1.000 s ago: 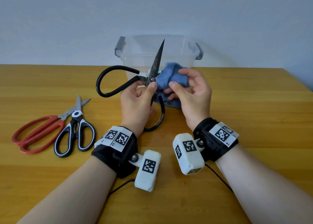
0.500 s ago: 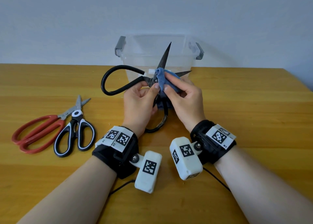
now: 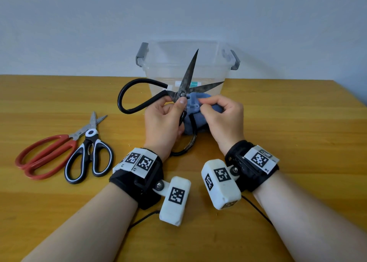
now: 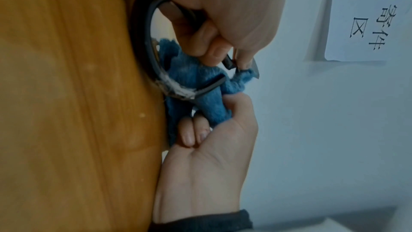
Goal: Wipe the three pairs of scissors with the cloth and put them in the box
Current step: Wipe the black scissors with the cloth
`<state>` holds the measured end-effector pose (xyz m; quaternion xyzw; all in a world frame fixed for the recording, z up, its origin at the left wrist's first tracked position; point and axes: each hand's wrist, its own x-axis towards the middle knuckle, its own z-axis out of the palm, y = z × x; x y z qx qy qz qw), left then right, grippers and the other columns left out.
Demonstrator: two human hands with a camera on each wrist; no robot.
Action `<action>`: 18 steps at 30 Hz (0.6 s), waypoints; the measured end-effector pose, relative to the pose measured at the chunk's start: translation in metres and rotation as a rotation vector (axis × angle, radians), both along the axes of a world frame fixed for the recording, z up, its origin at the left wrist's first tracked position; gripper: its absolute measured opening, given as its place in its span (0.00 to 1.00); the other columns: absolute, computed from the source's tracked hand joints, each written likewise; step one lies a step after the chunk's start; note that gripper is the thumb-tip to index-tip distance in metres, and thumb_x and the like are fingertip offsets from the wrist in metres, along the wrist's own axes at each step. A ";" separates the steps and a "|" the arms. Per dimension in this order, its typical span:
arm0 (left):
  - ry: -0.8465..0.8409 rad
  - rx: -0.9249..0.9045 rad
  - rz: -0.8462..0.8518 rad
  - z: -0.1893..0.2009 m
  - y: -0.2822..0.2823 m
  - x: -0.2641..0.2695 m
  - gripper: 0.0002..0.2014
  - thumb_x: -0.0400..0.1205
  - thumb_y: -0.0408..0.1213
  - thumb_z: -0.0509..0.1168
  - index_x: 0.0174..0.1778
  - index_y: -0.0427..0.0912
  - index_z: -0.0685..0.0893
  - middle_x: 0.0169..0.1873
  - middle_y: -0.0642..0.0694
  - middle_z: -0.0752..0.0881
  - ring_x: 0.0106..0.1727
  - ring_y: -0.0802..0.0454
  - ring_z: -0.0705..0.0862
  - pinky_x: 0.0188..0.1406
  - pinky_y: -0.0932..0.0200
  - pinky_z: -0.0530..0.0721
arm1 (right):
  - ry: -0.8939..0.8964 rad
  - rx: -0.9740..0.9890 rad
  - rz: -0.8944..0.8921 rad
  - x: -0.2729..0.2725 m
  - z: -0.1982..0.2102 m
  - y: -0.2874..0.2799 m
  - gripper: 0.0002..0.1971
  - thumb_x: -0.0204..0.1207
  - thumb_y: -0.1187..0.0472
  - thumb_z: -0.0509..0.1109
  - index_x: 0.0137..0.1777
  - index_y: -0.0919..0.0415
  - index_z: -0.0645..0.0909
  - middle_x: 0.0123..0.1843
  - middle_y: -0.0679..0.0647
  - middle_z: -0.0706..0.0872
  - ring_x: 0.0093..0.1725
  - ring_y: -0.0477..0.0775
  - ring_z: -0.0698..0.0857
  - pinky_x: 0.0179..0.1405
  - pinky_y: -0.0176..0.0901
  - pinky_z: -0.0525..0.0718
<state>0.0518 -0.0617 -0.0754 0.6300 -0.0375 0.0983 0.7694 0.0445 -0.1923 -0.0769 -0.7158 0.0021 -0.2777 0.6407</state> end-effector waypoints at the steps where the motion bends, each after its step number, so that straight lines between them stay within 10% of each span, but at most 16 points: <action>1: -0.002 -0.008 0.010 0.000 0.000 0.000 0.06 0.88 0.33 0.68 0.49 0.41 0.77 0.15 0.54 0.67 0.12 0.56 0.65 0.13 0.66 0.65 | -0.032 0.048 -0.057 0.001 0.000 -0.001 0.14 0.72 0.71 0.73 0.38 0.49 0.90 0.36 0.40 0.90 0.40 0.43 0.88 0.42 0.38 0.85; 7: -0.004 -0.062 0.111 0.001 0.004 0.002 0.07 0.88 0.35 0.69 0.56 0.39 0.77 0.23 0.41 0.67 0.13 0.53 0.65 0.16 0.67 0.64 | -0.091 0.334 -0.167 0.004 0.004 -0.007 0.13 0.79 0.70 0.72 0.57 0.56 0.75 0.37 0.50 0.89 0.26 0.60 0.85 0.26 0.49 0.86; 18: -0.071 -0.115 0.022 0.005 0.003 -0.006 0.13 0.88 0.31 0.67 0.39 0.43 0.73 0.19 0.50 0.68 0.14 0.53 0.63 0.15 0.68 0.62 | 0.076 -0.017 0.021 0.006 -0.004 -0.004 0.22 0.76 0.70 0.75 0.64 0.48 0.78 0.54 0.47 0.92 0.43 0.55 0.92 0.46 0.57 0.92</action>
